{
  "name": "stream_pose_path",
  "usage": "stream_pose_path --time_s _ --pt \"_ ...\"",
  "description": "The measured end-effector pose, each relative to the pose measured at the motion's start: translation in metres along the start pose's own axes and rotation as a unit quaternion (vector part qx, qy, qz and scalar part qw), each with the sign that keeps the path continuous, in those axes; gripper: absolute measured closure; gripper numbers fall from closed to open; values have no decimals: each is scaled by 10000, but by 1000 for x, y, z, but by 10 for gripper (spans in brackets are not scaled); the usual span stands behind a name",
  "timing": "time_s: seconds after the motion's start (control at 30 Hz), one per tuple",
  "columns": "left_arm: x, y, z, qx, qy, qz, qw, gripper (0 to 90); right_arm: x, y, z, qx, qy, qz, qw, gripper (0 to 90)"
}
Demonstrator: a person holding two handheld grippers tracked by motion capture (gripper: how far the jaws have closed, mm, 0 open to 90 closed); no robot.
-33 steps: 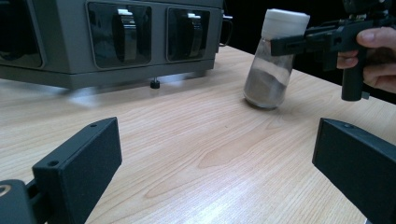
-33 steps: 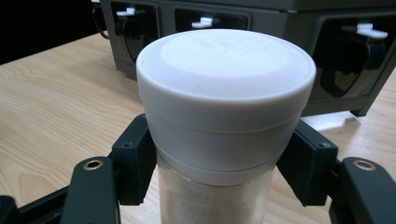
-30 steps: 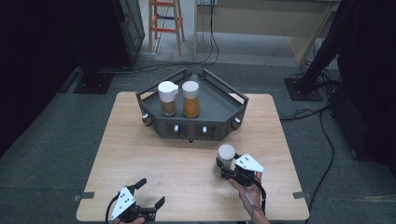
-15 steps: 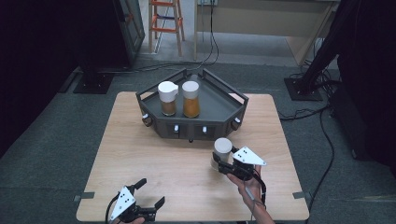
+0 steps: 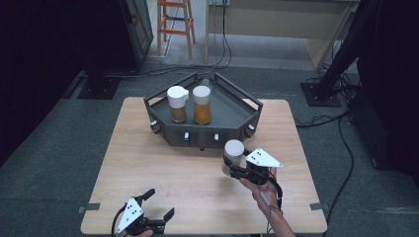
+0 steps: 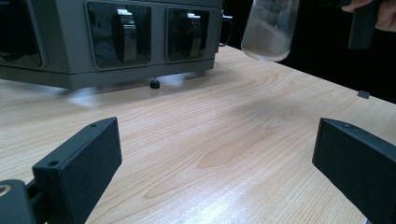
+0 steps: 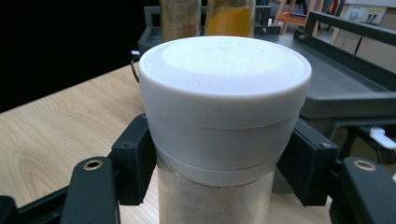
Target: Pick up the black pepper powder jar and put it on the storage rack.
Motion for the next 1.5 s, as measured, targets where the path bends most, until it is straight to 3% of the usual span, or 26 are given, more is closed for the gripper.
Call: stream_pose_path --time_s 0.9,1.5 --pt "0 0 0 -1 -1 -7 10000 12 13 -1 66 86 51 248 9996 347" --pt "0 1 0 -4 -7 -8 10000 12 37 1 107 45 22 19 10000 347"
Point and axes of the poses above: each handheld gripper's, and its own axes: x roughly forward along the jaws, z roughly out of its top, y roughly to its left, the point moved 1 cm from there along x, roughly forward along the jaws, and after that the axes turned 15 degrees about x, right-handed, at the moved point
